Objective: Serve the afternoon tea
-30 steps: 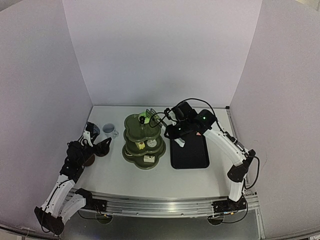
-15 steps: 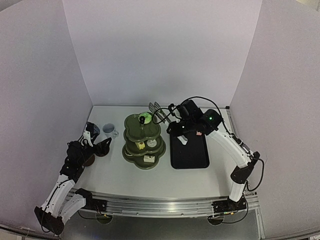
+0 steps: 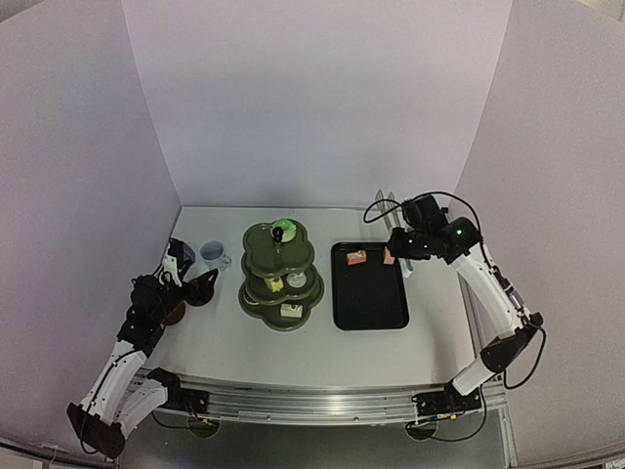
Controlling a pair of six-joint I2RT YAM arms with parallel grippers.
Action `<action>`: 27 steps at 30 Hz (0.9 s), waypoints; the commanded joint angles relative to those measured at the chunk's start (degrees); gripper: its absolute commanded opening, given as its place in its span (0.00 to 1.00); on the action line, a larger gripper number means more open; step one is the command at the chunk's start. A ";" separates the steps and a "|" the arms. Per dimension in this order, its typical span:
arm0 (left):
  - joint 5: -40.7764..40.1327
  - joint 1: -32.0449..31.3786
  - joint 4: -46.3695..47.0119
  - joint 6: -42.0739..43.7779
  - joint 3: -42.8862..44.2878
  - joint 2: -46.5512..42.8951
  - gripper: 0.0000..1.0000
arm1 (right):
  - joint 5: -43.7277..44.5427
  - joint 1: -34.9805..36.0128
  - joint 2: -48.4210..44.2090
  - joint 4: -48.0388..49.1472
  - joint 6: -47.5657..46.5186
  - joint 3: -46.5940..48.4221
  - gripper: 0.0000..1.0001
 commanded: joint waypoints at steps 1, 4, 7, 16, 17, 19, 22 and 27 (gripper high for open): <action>0.16 0.08 1.87 0.89 -0.09 0.01 0.99 | 1.62 -2.65 -1.93 1.21 1.81 -6.21 0.34; 0.09 0.08 1.81 0.96 0.00 -0.01 0.99 | 2.27 -4.48 -0.55 1.31 1.20 -10.84 0.34; 0.01 0.08 1.68 1.17 0.08 -0.11 0.99 | 2.65 -5.04 1.40 1.55 1.02 -14.52 0.34; -0.34 0.08 1.88 1.50 -0.07 -0.02 0.99 | 1.55 -5.06 5.88 5.33 1.86 -23.28 0.35; -0.35 0.08 1.95 1.51 -0.05 0.05 0.99 | 1.33 -5.06 6.43 5.80 2.05 -23.98 0.35; -0.32 0.08 2.03 1.53 0.00 0.13 0.99 | 1.37 -5.05 7.40 6.46 2.45 -25.10 0.36; -0.26 0.08 2.04 1.67 0.00 0.15 0.99 | 1.50 -5.05 8.62 7.68 2.74 -25.98 0.36; -0.28 0.08 2.22 1.69 0.01 0.16 0.99 | 1.32 -5.05 11.03 9.22 2.58 -25.76 0.38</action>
